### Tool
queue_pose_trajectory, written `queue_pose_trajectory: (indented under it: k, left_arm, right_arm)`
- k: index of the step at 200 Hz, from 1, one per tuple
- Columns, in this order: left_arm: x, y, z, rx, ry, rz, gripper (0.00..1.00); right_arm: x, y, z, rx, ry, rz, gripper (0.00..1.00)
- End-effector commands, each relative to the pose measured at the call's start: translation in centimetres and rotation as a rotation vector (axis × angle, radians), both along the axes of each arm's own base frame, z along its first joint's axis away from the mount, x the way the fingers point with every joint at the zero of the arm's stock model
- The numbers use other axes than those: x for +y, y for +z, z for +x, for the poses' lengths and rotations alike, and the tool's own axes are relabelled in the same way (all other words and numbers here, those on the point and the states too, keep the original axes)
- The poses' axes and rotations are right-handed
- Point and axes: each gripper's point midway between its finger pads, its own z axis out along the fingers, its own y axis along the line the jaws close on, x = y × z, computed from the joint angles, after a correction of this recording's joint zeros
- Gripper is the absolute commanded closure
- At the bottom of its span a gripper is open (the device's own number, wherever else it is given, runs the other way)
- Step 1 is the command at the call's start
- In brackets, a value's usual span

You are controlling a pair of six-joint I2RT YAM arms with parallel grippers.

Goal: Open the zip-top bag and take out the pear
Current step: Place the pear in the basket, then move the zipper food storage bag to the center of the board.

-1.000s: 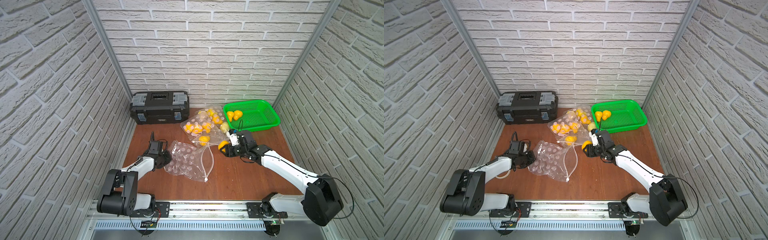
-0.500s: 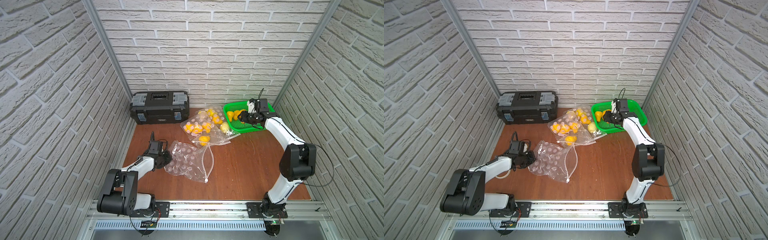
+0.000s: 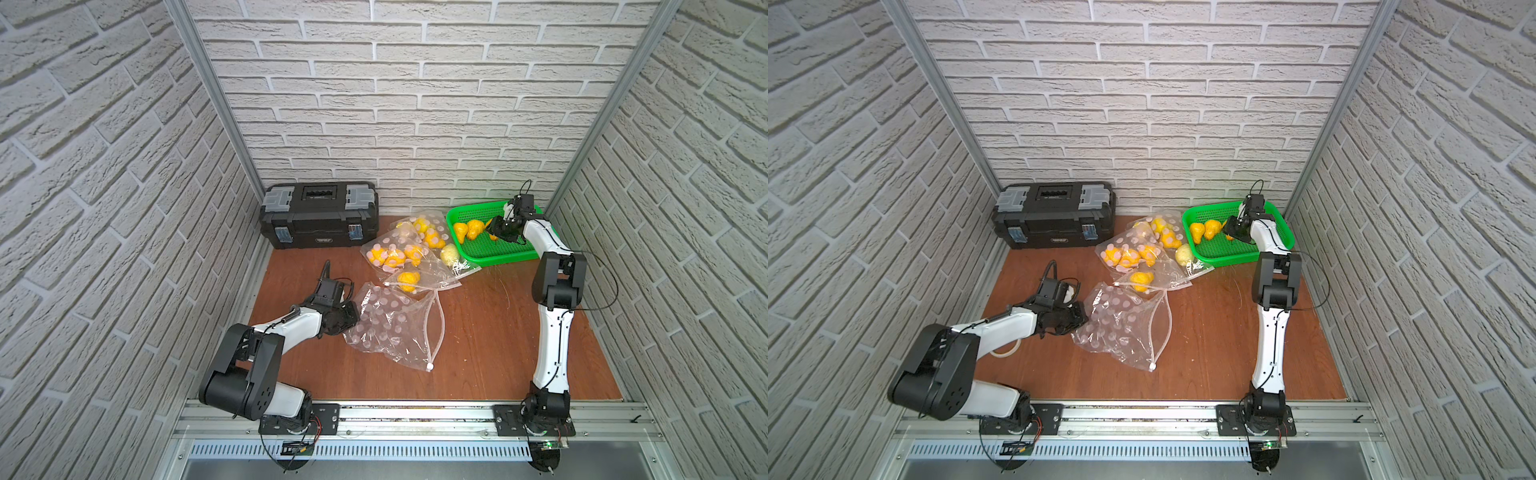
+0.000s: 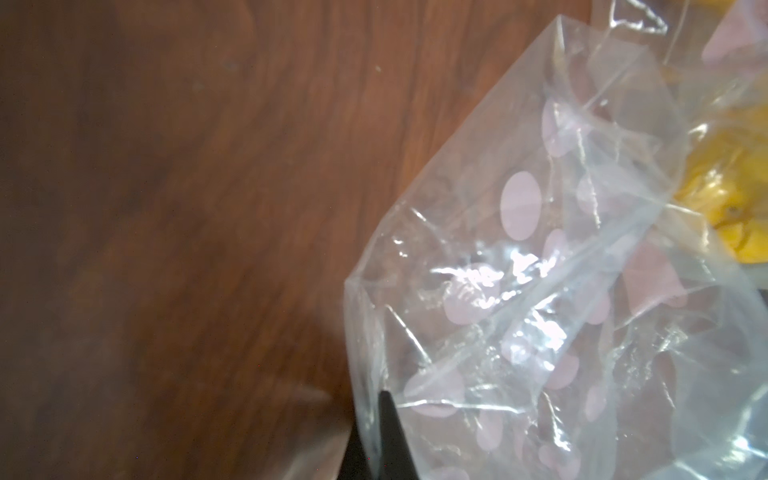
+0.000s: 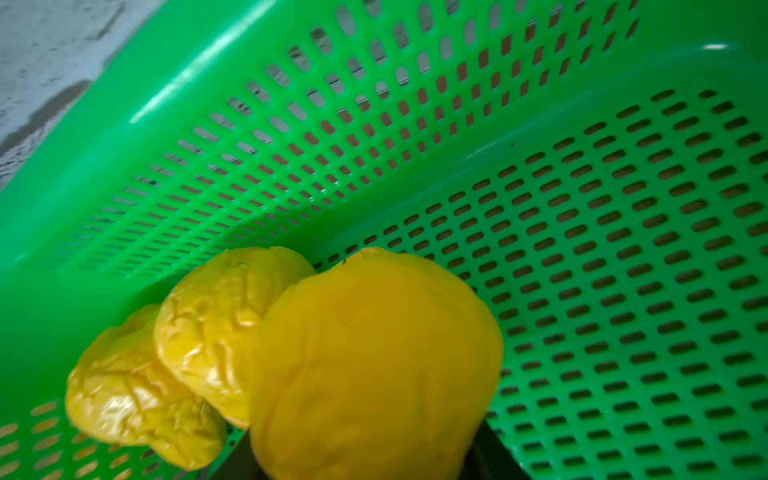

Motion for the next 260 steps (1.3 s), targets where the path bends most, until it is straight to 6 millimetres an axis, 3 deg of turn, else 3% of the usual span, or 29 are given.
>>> queue_pose_trajectory:
  k: [1, 19, 44, 85, 120, 144, 147, 152, 181, 211, 260]
  left_arm:
    - [-0.2, -1.2, -1.2, 0.070, 0.014, 0.032, 1.00]
    - [-0.2, -0.8, -1.1, 0.068, 0.014, 0.049, 1.00]
    - [1.5, 0.4, -1.4, 0.070, 0.018, 0.139, 1.00]
    - [6.8, 4.2, -1.4, 0.053, 0.080, 0.256, 1.00]
    - [12.4, 7.7, -0.4, 0.016, 0.160, 0.355, 1.00]
    - [16.4, 9.9, 1.2, -0.001, 0.224, 0.429, 1.00]
    - [16.9, 10.1, 1.4, -0.001, 0.230, 0.442, 1.00]
    - [17.8, 10.7, 1.8, -0.010, 0.242, 0.467, 1.00]
    - [22.6, 13.6, 4.1, -0.033, 0.284, 0.610, 1.00]
    - [25.6, 15.2, 6.8, -0.043, 0.270, 0.710, 1.00]
    - [29.1, 14.7, 9.9, 0.030, 0.239, 0.875, 1.00]
  right_arm:
    - [-0.1, 2.8, 1.9, -0.092, -0.001, 0.021, 0.43]
    - [-0.2, 3.4, 2.1, -0.101, 0.003, 0.010, 0.29]
    - [-0.7, 5.3, 1.3, -0.109, -0.004, -0.032, 0.13]
    - [-0.9, 9.6, -1.2, -0.135, -0.007, -0.091, 0.12]
    - [0.7, 12.9, -4.5, -0.163, 0.011, -0.082, 0.13]
    - [3.2, 14.6, -6.9, -0.181, 0.048, -0.050, 0.15]
    - [3.7, 16.0, -7.4, -0.205, 0.056, -0.049, 0.15]
    - [4.4, 16.5, -7.9, -0.211, 0.066, -0.043, 0.15]
    - [9.2, 17.9, -11.2, -0.224, 0.155, -0.007, 0.16]
    - [13.9, 18.0, -14.6, -0.211, 0.268, 0.000, 0.18]
    - [19.8, 16.6, -20.1, -0.157, 0.441, -0.010, 0.21]
